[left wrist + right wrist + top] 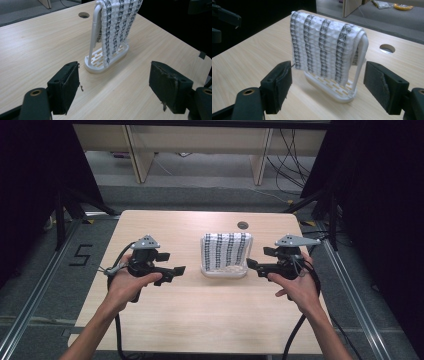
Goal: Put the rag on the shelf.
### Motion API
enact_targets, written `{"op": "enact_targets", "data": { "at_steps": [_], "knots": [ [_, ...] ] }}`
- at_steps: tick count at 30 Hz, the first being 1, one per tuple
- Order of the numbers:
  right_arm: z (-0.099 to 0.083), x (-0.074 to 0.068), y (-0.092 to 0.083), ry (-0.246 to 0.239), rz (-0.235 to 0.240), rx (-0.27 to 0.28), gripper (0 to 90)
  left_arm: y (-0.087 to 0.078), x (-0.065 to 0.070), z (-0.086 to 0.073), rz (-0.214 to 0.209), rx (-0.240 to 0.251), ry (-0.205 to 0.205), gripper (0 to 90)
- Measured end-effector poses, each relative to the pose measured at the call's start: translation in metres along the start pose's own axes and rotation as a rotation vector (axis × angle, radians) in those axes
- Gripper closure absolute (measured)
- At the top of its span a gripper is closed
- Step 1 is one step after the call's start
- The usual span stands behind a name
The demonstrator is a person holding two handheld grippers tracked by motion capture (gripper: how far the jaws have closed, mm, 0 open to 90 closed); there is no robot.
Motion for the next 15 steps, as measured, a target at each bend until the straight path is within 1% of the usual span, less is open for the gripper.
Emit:
{"op": "enact_targets", "data": {
  "at_steps": [1, 2, 3, 4, 5, 6, 7, 8, 9, 10, 11, 12, 13, 14, 15],
  "knots": [
    [0.0, 0.0, 0.0, 0.0, 0.0, 0.0, 23.9, 0.0, 0.0, 0.0, 0.0, 0.0, 0.0, 23.8],
    [-0.001, 0.0, -0.002, 0.0, 0.0, -0.017, 23.9, -0.001, 0.0, -0.002, -0.002, -0.001, 0.003, 23.8],
    [-0.003, -0.001, 0.0, 0.007, 0.005, -0.001, 23.9, -0.002, 0.0, -0.003, 0.0, -0.001, 0.005, 23.8],
    [-0.005, -0.001, -0.001, 0.012, 0.006, -0.013, 23.9, -0.002, 0.0, -0.005, -0.003, -0.003, 0.005, 23.8],
    [-0.006, 0.0, -0.002, 0.0, 0.003, -0.017, 23.9, -0.003, 0.001, -0.007, 0.002, 0.0, 0.007, 23.7],
    [-0.01, -0.002, -0.003, 0.013, 0.001, -0.026, 23.8, -0.004, 0.001, -0.011, -0.002, -0.003, 0.006, 23.7],
    [-0.011, -0.001, -0.002, -0.001, 0.005, -0.005, 23.8, -0.004, 0.001, -0.011, -0.002, -0.003, 0.006, 23.7],
    [-0.013, -0.001, -0.003, -0.012, 0.002, -0.016, 23.7, -0.006, 0.001, -0.015, -0.006, 0.0, 0.0, 23.7],
    [-0.013, -0.001, -0.003, -0.012, 0.002, -0.016, 23.7, -0.006, 0.001, -0.015, -0.006, 0.0, 0.0, 23.6],
    [-0.015, -0.002, -0.004, 0.004, 0.006, -0.026, 23.8, -0.008, 0.001, -0.017, -0.013, 0.002, -0.005, 23.6],
    [-0.019, -0.004, -0.003, 0.018, 0.007, -0.012, 23.7, -0.009, 0.0, -0.022, -0.014, 0.004, -0.008, 23.5],
    [-0.019, -0.004, -0.003, 0.018, 0.007, -0.012, 23.7, -0.009, 0.0, -0.022, -0.014, 0.004, -0.008, 23.4],
    [-0.019, -0.004, -0.004, 0.011, 0.016, -0.032, 23.7, -0.01, 0.0, -0.024, -0.009, 0.003, -0.009, 23.4],
    [-0.022, -0.004, -0.003, 0.01, 0.009, -0.021, 23.7, -0.01, 0.0, -0.027, -0.006, 0.004, -0.009, 23.5],
    [-0.022, -0.003, -0.004, 0.004, 0.019, -0.033, 23.7, -0.011, 0.0, -0.03, -0.011, 0.001, -0.011, 23.4]
  ]
}}
Point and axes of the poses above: each handheld gripper's, and its own axes: y roughly forward along the jaws, z roughly out of its top, x roughly to its right, the point moved 3 cm from there along y, roughly forward along the jaws, and after that the axes turned 12 degrees about x, right-handed, at the moved point
